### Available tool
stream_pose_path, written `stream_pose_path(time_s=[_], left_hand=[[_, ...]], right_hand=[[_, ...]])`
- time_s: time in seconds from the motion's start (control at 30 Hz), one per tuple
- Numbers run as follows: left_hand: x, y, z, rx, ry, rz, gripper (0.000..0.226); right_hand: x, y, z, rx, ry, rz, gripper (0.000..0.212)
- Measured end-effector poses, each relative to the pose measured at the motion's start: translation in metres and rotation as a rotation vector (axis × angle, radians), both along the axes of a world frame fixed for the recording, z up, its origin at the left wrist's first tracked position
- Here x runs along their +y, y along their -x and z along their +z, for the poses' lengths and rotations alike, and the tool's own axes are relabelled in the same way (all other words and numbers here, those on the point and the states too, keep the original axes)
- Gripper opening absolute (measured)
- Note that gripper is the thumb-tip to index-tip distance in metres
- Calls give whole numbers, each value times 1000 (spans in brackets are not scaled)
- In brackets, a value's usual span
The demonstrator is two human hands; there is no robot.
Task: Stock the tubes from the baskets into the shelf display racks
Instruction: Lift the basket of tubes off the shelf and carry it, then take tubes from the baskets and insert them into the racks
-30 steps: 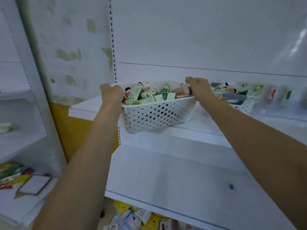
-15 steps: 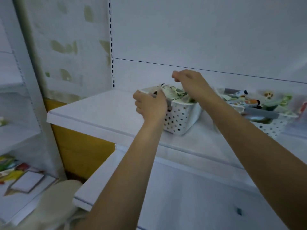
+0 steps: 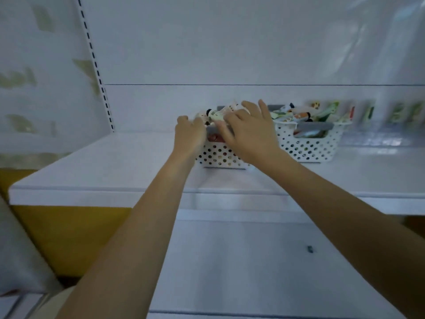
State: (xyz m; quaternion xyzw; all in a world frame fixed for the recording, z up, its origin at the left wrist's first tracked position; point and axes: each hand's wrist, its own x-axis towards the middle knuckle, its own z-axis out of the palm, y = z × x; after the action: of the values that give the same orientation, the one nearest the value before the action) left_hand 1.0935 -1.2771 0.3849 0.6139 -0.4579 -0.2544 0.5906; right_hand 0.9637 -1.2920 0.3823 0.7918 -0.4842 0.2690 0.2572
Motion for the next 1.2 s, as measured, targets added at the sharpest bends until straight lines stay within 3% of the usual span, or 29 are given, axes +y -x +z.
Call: stream_pose_path(time_s=[0.13, 0.33, 0.47, 0.5, 0.57, 0.63, 0.7, 0.8, 0.9, 0.97, 1.03, 1.13, 1.2], left_hand=[[-9, 12, -4, -91, 46, -40, 57], [-31, 6, -3, -167, 36, -50, 61], [-36, 0, -1, -203, 16, -47, 62], [-35, 0, 1, -249, 0, -29, 59], [-33, 2, 6, -515, 17, 91, 53], [-33, 8, 13, -809, 134, 231, 47], [-38, 26, 21, -937, 236, 251, 42], [-52, 65, 30, -995, 312, 140, 36], [-70, 92, 46, -977, 327, -70, 29], [-83, 103, 59, -989, 243, -226, 28], [-93, 115, 67, -1087, 111, -361, 25], [-105, 133, 69, -1128, -43, -525, 22], [-111, 142, 68, -1134, -100, -541, 31]], right_hand=[[-18, 12, -3, -81, -36, 36, 49], [-36, 10, 1, -5, -48, -10, 51], [-36, 13, 4, -28, -105, 86, 49], [-34, 16, 6, -47, -120, 134, 49], [-36, 32, 12, -93, -49, 178, 50], [-40, 57, 18, -127, 50, 100, 51], [-43, 79, 16, -112, 36, -16, 48], [-50, 85, 11, -91, 3, 24, 44], [-50, 96, 38, -331, -92, 395, 33], [-55, 127, 61, -410, -119, 397, 29], [-64, 167, 81, -382, -256, 303, 24], [-74, 212, 89, -349, -740, 319, 20], [-79, 227, 85, -300, -945, 370, 23]])
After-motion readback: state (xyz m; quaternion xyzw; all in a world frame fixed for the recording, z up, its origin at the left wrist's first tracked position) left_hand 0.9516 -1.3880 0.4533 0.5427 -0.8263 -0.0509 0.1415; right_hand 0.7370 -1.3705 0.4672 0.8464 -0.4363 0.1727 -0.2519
